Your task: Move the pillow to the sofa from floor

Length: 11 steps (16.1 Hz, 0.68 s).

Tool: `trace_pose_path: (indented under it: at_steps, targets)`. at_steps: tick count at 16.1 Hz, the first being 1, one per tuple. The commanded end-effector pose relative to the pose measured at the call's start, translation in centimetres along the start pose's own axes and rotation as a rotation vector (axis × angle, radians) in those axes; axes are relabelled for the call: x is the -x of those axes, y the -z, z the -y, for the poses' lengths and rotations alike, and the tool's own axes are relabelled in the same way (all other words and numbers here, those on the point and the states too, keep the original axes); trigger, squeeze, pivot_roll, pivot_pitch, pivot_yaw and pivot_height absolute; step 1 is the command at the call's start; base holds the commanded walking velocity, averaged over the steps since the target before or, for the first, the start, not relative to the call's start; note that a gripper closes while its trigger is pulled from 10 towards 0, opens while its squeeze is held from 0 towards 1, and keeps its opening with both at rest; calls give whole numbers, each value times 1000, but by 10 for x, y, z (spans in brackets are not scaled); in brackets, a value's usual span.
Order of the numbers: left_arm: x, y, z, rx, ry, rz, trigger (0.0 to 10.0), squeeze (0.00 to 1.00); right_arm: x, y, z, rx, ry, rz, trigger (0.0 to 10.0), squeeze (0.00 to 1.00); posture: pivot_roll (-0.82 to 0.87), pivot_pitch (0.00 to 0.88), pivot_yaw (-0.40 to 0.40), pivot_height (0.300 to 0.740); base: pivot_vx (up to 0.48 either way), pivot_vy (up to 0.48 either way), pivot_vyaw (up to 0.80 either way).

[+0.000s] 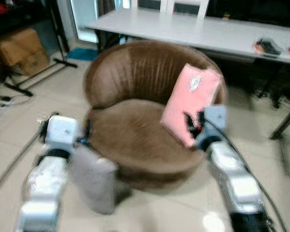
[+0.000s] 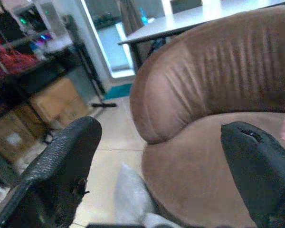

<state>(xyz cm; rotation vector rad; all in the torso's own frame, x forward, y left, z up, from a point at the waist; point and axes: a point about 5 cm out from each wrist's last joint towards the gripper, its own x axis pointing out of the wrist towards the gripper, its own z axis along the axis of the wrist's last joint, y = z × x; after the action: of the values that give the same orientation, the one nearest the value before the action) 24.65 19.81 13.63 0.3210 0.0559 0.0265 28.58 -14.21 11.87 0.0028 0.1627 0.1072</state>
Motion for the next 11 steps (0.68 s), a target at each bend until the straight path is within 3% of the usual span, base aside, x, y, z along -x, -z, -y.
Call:
trace_pose_path:
  at_steps: [1,6,10,11]
  targets:
    - [0,-1,-6,-9,-18,5,10000,0,0,-5,-4,-10,-14,20,10000,0,21,0,-11,740,0,0,0]
    - [0,-2,-6,44,-2,20,10000,0,1,-5,-10,38,-53,23,10000,0,20,0,-8,740,0,0,0]
    - [0,-3,-6,51,5,18,10000,0,0,-4,-12,38,-61,16,10000,0,21,0,-7,740,0,0,800]
    - [1,-3,-5,58,14,17,10000,0,0,-3,-11,17,-51,12,10000,0,21,0,-7,740,247,0,0]
